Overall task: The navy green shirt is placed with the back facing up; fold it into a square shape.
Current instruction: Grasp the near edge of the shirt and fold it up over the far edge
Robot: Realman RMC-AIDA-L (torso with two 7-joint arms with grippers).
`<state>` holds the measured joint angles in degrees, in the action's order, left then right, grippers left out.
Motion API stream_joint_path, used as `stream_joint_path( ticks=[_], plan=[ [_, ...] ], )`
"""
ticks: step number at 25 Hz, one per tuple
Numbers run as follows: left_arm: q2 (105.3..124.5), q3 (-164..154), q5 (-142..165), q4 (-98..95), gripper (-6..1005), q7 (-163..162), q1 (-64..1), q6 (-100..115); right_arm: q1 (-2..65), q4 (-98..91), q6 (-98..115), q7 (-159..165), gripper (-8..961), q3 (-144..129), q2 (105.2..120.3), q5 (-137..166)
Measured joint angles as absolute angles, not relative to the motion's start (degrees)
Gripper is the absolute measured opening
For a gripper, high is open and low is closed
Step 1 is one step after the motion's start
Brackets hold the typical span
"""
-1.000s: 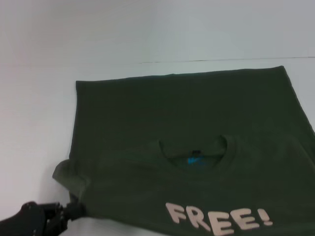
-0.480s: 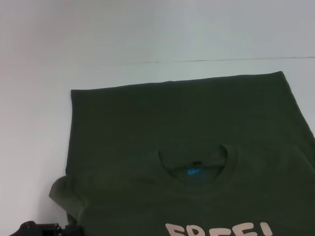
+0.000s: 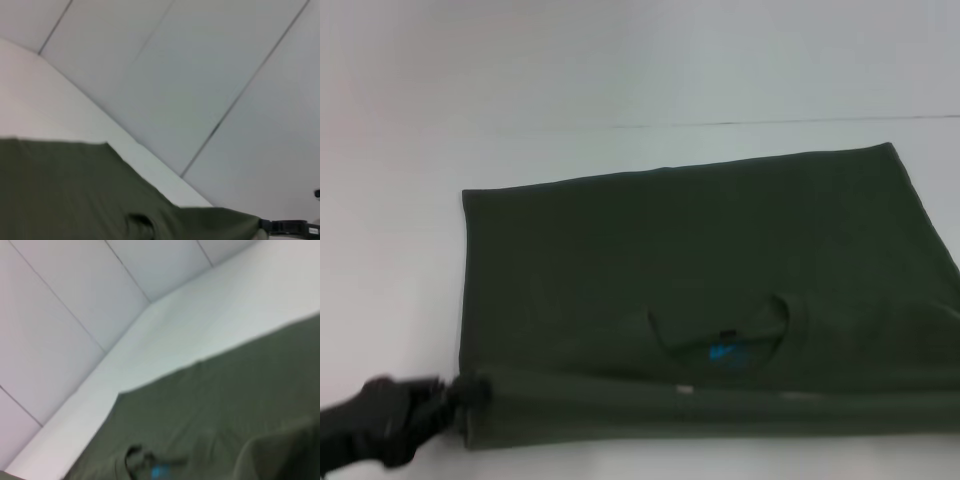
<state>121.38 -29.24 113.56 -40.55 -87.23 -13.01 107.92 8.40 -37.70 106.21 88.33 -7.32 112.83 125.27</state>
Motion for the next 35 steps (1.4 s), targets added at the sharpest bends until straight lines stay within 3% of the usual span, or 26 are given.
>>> stream_joint_path(
  ticks=[9, 16, 24, 35],
  plan=[
    [120.25, -27.87, 113.10, -37.17, 3, -91.33, -24.83, 95.85, 19.00, -37.21, 99.49, 92.19, 20, -5.33, 110.64, 125.21],
    [119.95, -28.18, 113.12, -36.15, 4, -93.81, -32.20, 85.77, 26.83, -36.57, 88.78, 95.23, 20, -6.80, 110.05, 125.35],
    [120.52, -28.27, 113.00, -32.65, 3, -94.18, -37.67, 69.42, 35.52, -32.01, 72.21, 93.95, 21, -10.46, 110.57, 125.23],
    [121.57, -28.39, 112.87, -29.55, 3, -93.84, -41.81, 54.11, 43.83, -25.06, 49.97, 88.29, 22, -15.62, 112.43, 124.67]
  ],
)
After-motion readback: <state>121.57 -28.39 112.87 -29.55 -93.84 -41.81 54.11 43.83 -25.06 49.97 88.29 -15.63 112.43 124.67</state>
